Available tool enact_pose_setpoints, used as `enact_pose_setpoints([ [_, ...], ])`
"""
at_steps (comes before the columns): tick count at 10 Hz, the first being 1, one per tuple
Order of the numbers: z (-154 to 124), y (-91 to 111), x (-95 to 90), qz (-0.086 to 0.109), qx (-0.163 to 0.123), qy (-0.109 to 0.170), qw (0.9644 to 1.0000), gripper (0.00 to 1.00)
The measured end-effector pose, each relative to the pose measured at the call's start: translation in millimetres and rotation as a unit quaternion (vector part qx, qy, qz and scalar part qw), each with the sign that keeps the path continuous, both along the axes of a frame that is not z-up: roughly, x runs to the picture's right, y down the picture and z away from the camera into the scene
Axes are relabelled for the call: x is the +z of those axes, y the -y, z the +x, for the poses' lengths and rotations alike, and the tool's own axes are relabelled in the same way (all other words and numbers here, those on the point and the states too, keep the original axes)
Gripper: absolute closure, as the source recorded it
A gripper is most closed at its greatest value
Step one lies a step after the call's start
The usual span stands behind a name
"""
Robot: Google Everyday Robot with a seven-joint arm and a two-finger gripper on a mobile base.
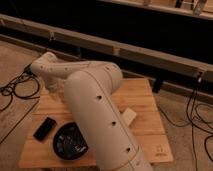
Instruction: Place the ceramic cup in the ceramic bowl
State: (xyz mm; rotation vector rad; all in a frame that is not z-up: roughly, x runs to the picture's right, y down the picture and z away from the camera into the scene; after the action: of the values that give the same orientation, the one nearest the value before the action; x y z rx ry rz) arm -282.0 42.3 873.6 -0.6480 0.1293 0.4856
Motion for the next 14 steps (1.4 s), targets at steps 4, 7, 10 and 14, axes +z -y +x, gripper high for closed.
enact_pose_setpoints([
  [4, 22.1, 11.3, -33.0, -0.001, 0.03, -0.001, 0.9995, 1.0],
  [7, 56.4, 6.1, -64.8, -0.005, 0.069, -0.037, 0.9969, 1.0],
  [10, 87.8, -9.0, -100.5, -0.02, 0.084, -0.106, 0.9906, 1.0],
  [14, 84.9, -36.1, -151.7, -0.03, 0.081, -0.15, 0.9849, 1.0],
])
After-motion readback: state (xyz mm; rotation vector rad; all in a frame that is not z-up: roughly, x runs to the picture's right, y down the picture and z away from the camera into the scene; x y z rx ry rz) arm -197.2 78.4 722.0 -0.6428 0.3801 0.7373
